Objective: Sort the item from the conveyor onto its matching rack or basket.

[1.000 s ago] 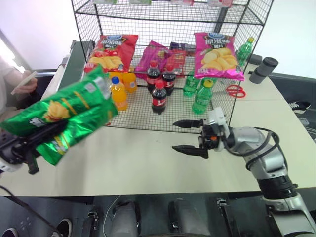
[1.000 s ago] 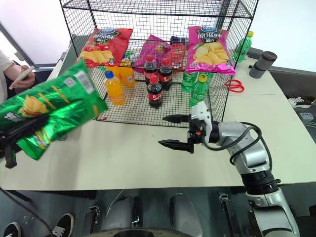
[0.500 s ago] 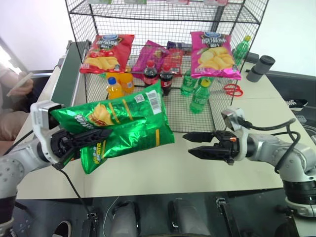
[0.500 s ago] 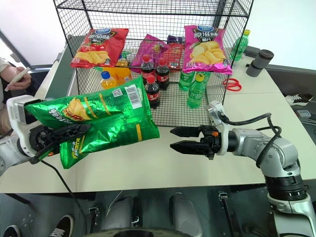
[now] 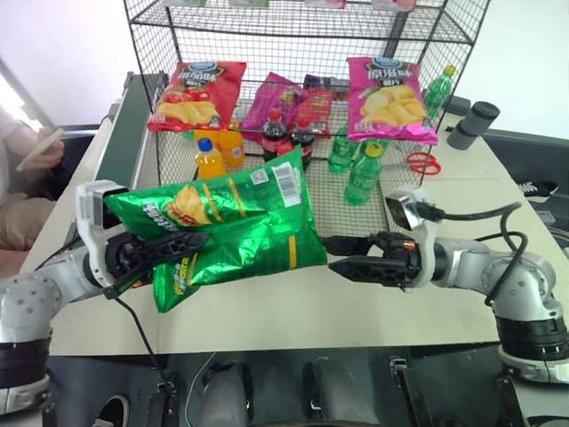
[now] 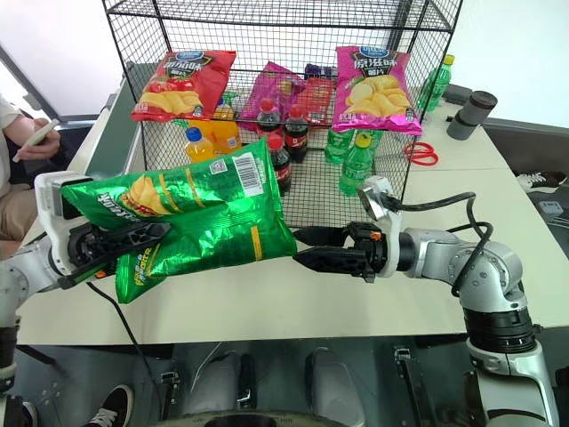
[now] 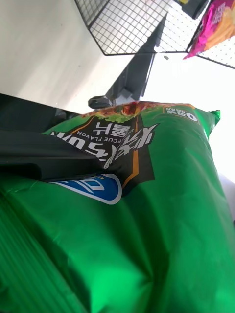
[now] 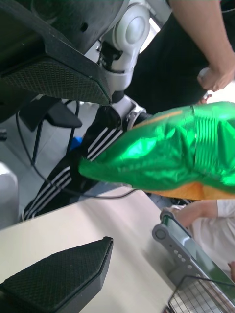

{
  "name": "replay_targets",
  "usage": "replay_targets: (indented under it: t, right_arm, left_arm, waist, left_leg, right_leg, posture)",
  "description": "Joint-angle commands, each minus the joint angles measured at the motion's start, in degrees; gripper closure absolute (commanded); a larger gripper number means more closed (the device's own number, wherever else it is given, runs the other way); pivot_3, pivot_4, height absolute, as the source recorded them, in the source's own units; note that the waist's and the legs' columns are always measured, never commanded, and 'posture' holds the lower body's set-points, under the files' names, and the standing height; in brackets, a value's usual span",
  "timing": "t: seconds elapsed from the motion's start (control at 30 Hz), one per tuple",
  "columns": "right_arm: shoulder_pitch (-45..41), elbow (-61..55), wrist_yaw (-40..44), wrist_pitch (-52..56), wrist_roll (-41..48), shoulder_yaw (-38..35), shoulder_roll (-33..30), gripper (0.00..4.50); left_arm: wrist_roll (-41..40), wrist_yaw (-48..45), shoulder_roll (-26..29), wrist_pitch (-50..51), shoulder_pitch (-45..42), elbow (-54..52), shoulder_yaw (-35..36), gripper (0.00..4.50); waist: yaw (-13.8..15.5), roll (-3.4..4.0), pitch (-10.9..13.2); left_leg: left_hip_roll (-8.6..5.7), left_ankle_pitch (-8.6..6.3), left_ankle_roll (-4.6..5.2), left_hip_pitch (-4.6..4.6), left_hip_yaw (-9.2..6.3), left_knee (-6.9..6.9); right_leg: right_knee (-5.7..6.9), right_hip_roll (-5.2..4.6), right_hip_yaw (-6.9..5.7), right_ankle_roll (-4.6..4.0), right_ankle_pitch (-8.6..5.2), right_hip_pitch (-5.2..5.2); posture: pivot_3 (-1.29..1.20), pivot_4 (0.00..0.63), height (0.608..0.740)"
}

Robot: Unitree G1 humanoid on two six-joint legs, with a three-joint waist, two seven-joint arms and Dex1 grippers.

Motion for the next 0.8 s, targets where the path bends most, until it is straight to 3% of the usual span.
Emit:
replay_targets:
  t: [0.03,0.07,0.17,0.4,0.8]
  right_arm:
    - [-0.79,-1.98,-0.05,0.68,2.33,-0.70,-0.26,0.00]
    - [-0.70,-2.24,-0.42,0.83,2.57,-0.56,0.05,0.00]
    - [-0.96,-2.47,-1.88,1.37,3.76,-0.54,1.07,0.88]
    - [-1.44,-2.84,-2.74,1.00,2.99,0.50,1.92,4.41]
    - [-2.53,-0.98,-1.93,-1.60,-0.07,0.53,2.24,4.46]
  left_arm:
    - [1.15,-1.56,-0.22,0.21,-0.20,-0.95,0.34,4.44]
    - [1.66,-1.83,-0.40,0.07,-0.06,-0.92,0.26,4.44]
    - [3.03,-2.20,-1.18,-0.35,0.43,-1.57,-0.18,4.50]
    - [9.44,-2.86,-3.90,-4.76,0.35,-1.51,-1.32,4.50]
    - [16.03,-1.71,-5.55,-9.41,1.58,-2.13,-1.42,4.50]
  waist:
    - [0.09,0.00,0.00]
    - [0.14,0.00,0.00]
    - [0.17,0.00,0.00]
    - [0.19,-0.01,0.00]
    - [0.16,-0.01,0.00]
  left_leg:
    - [0.00,0.00,0.00,0.00,0.00,0.00]
    - [0.00,0.00,0.00,0.00,-0.01,0.00]
    - [0.00,0.00,0.00,-0.01,0.00,0.00]
    - [0.00,0.00,0.00,-0.01,0.00,0.00]
    - [0.00,0.00,0.00,-0.02,-0.01,-0.01]
  right_leg:
    - [0.00,0.00,-0.01,0.00,0.00,0.00]
    - [0.00,0.00,-0.01,0.00,0.00,0.00]
    - [-0.01,-0.01,-0.01,0.00,0.00,0.00]
    - [-0.02,-0.01,-0.01,0.00,0.00,0.00]
    - [-0.02,-0.01,-0.01,0.00,0.00,0.00]
  posture:
    - [0.00,0.150,0.740]
    - [0.00,0.150,0.740]
    - [0.00,0.150,0.740]
    - [0.00,0.150,0.740]
    - [0.00,0.150,0.740]
